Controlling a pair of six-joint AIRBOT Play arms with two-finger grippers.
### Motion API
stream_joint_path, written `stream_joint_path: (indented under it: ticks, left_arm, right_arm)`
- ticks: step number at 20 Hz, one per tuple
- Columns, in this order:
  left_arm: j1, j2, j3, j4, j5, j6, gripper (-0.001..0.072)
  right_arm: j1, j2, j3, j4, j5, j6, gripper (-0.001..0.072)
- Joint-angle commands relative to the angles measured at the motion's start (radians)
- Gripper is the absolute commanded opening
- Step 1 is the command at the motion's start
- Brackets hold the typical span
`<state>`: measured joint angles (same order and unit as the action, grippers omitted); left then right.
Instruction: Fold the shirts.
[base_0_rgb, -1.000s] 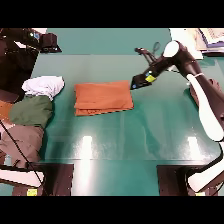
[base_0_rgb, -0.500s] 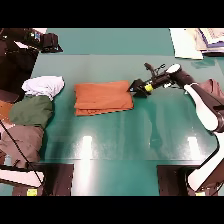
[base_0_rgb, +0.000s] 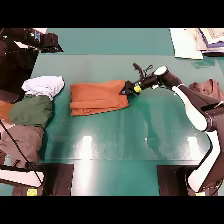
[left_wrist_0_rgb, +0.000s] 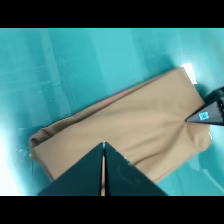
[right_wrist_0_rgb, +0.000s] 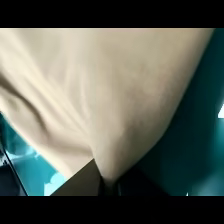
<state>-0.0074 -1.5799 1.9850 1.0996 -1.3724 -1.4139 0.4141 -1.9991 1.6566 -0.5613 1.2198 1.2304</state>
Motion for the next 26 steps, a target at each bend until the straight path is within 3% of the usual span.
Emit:
stream_joint_path:
  ticks: [1,6,11,17,23,26]
  left_arm:
    - [-0.010,0.001,0.000,-0.018,-0.003,0.001,0.0030]
    - [-0.113,0.001,0.000,-0.016,0.034,0.011,0.0029]
    - [-0.212,0.001,0.000,-0.016,0.057,0.018,0.0030]
    - [-0.297,0.001,0.000,-0.016,0.056,0.018,0.0030]
    - [-0.329,0.001,0.000,-0.015,0.056,0.015,0.0030]
    - [-0.330,0.001,0.000,-0.014,0.056,0.016,0.0030]
  right_arm:
    - [-0.012,0.025,0.101,-0.031,0.061,-0.014,0.0015]
    - [-0.173,0.260,0.117,-0.215,0.098,0.055,0.0015]
    - [-0.472,0.449,0.117,-0.412,0.139,0.117,0.0014]
    - [-0.814,0.471,0.117,-0.406,0.030,0.117,0.0014]
    - [-0.921,0.434,0.118,-0.357,-0.061,0.111,0.0014]
    - [-0.953,0.435,0.179,-0.296,-0.027,0.085,0.0014]
